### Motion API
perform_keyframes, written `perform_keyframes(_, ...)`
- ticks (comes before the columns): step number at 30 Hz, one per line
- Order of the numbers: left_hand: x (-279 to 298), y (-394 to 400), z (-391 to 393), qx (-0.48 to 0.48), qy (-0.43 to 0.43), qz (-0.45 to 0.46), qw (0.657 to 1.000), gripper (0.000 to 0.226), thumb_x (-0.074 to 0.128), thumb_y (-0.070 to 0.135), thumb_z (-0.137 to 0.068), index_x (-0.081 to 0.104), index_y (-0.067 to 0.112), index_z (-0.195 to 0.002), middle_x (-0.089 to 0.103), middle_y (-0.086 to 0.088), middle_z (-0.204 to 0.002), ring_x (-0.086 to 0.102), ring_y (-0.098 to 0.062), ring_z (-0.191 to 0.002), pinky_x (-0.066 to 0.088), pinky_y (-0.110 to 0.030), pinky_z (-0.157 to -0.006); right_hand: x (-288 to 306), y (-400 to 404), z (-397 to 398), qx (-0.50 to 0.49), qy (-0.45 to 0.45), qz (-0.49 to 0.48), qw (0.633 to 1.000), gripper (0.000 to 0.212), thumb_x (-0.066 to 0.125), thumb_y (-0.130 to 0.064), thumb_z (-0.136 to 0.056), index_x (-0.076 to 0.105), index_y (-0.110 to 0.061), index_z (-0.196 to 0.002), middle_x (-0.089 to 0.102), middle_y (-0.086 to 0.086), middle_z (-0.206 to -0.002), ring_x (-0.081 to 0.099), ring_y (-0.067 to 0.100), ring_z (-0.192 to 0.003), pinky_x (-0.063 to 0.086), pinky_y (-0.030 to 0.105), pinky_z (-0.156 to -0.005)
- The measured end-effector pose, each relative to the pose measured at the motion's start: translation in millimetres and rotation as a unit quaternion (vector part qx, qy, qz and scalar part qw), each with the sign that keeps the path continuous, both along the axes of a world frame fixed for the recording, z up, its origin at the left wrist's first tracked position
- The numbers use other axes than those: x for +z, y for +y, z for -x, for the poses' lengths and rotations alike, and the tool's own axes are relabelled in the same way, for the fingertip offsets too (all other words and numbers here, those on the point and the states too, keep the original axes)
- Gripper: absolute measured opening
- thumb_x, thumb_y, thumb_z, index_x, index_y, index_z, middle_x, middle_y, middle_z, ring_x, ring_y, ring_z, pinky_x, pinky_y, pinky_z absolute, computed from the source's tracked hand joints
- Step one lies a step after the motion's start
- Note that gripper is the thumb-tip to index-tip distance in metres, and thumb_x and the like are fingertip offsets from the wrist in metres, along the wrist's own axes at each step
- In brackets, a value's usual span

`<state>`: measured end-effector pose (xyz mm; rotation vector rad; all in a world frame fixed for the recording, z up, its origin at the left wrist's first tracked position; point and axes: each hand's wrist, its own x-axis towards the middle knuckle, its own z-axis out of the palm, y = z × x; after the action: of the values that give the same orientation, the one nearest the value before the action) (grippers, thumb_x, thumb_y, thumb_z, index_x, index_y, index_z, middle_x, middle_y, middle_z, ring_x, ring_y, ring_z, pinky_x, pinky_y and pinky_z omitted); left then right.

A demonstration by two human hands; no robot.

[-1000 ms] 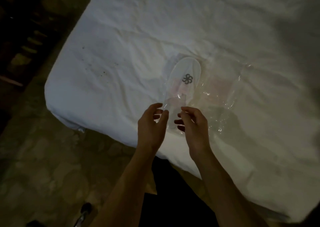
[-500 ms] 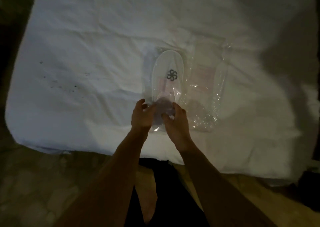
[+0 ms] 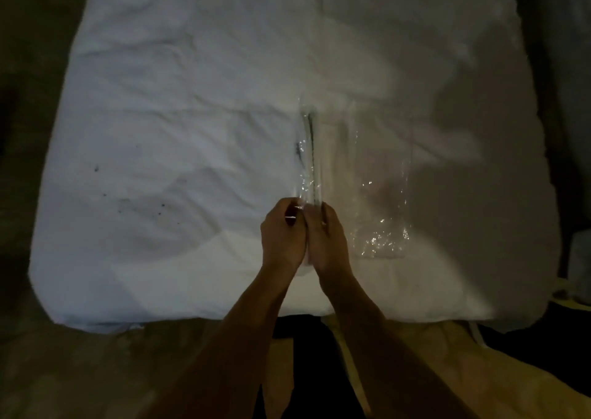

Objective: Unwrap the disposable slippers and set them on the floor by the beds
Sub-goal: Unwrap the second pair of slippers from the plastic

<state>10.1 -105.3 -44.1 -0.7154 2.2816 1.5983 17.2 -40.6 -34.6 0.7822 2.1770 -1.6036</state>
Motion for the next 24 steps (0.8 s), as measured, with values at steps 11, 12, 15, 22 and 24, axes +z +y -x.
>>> perform_keyframes(11,82,-41,31,0.086,0.089,-0.104,0.987,0.023,0.054,0.015,-0.097,0.07,0.031,-0.095,0.07,0.01,-0.098,0.068,-0.009,-0.092,0.056,-0.023,-0.087,77,-25,35,-0.094,0.08,0.146,0.982,0.023,0.066,-0.023,-0.09,0.064,-0.003,-0.103,0.073,0.016,-0.094,0.073,0.026,-0.084,0.059,0.034,-0.074)
perform_keyframes(12,88,-49,37,0.09,0.102,-0.101,0.985,0.021,0.056,0.014,-0.096,0.072,0.028,-0.095,0.071,0.01,-0.097,0.068,-0.009,-0.092,0.057,-0.022,-0.086,86,-28,39,-0.082,0.094,0.143,0.982,0.02,0.065,-0.022,-0.09,0.065,-0.004,-0.098,0.073,0.016,-0.09,0.073,0.025,-0.082,0.059,0.033,-0.074)
perform_keyframes(15,116,-74,61,0.091,0.159,-0.031,0.983,0.013,0.062,0.02,-0.093,0.071,0.022,-0.102,0.07,0.009,-0.096,0.064,-0.003,-0.081,0.049,-0.009,-0.071,109,-37,53,-0.082,0.117,0.136,0.98,0.018,0.066,-0.026,-0.087,0.058,-0.012,-0.079,0.054,0.01,-0.072,0.055,0.023,-0.07,0.047,0.038,-0.069)
perform_keyframes(22,184,-115,112,0.086,0.127,-0.094,0.984,0.073,0.073,0.046,-0.08,0.044,0.02,-0.142,0.049,0.002,-0.138,0.056,-0.015,-0.116,0.048,-0.03,-0.095,176,-45,90,-0.065,0.165,0.23,0.957,0.017,0.064,-0.024,-0.09,0.064,-0.009,-0.099,0.069,0.009,-0.094,0.067,0.025,-0.09,0.055,0.044,-0.085)
perform_keyframes(24,206,-126,117,0.057,0.095,-0.247,0.963,0.067,0.073,0.045,-0.079,0.053,0.016,-0.136,0.064,-0.001,-0.126,0.065,-0.017,-0.108,0.053,-0.031,-0.09,196,-45,98,-0.065,0.178,0.261,0.947,0.019,0.062,-0.021,-0.092,0.065,-0.007,-0.104,0.071,0.008,-0.098,0.069,0.022,-0.092,0.056,0.041,-0.086)
